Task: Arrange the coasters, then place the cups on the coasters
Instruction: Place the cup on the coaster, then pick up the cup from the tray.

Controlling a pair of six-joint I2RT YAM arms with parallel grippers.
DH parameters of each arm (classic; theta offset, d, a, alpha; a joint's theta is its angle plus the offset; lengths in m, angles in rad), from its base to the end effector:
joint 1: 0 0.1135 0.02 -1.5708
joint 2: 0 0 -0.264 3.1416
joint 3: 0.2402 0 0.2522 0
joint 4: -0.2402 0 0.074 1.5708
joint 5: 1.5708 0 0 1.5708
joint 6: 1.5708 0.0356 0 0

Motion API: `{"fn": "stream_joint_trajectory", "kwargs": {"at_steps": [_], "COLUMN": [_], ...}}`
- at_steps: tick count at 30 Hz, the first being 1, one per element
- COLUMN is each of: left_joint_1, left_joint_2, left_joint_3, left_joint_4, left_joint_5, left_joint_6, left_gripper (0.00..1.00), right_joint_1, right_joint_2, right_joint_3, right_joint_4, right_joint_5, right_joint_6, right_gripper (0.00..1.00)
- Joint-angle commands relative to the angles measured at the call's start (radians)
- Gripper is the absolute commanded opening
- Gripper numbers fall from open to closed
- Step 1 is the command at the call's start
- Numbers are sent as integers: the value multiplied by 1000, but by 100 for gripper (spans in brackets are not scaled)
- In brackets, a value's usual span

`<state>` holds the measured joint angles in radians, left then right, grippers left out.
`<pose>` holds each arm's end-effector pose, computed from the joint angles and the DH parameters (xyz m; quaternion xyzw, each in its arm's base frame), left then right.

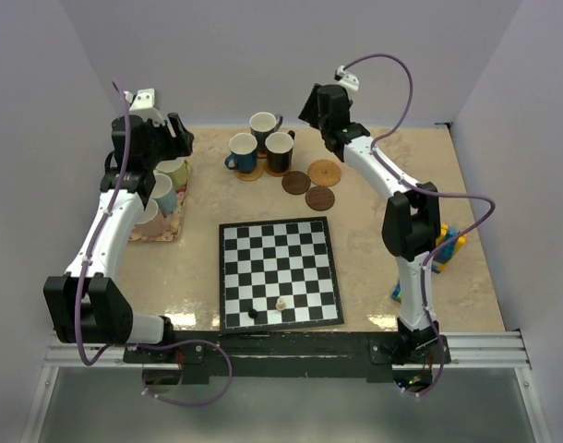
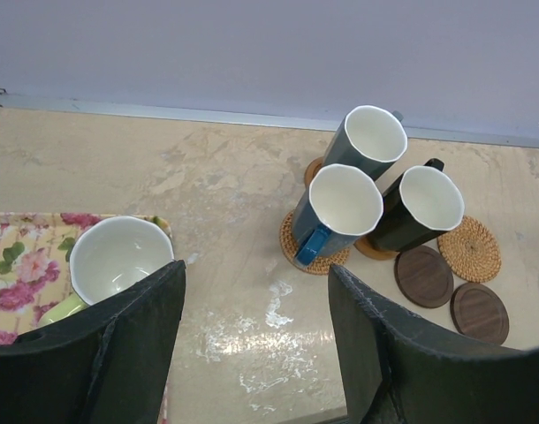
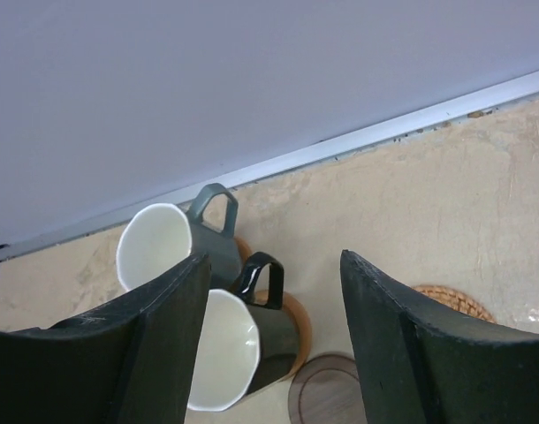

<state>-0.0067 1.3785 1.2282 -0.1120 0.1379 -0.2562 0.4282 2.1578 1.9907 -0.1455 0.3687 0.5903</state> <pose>0.3262 -0.0071 0.3669 -0.0569 0.7907 -0.1338 0.5947 0.4782 0.2041 0.3188 0.1719 0.7835 0.1526 0.5773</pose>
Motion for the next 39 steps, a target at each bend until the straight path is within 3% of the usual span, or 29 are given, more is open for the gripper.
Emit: {"fn": "stream_joint_trajectory", "kwargs": {"at_steps": [1, 16, 39], "left_joint_1": [5, 5, 5], "left_joint_2": [14, 42, 79], "left_joint_3": [30, 37, 59], "left_joint_4": [25, 34, 28], "left_joint_5": [-27, -34, -17], "left_joint_6": [-22, -58, -52], "left_gripper": [70, 70, 70], "right_joint_1": [-28, -39, -46], "right_joint_2": [63, 273, 384], "right_joint_3": [61, 362, 476], "right_joint_4": [-3, -146, -243], "right_joint_5": [-85, -185, -263], "right_joint_6": [40, 25, 72], "right_gripper": [64, 79, 78]}}
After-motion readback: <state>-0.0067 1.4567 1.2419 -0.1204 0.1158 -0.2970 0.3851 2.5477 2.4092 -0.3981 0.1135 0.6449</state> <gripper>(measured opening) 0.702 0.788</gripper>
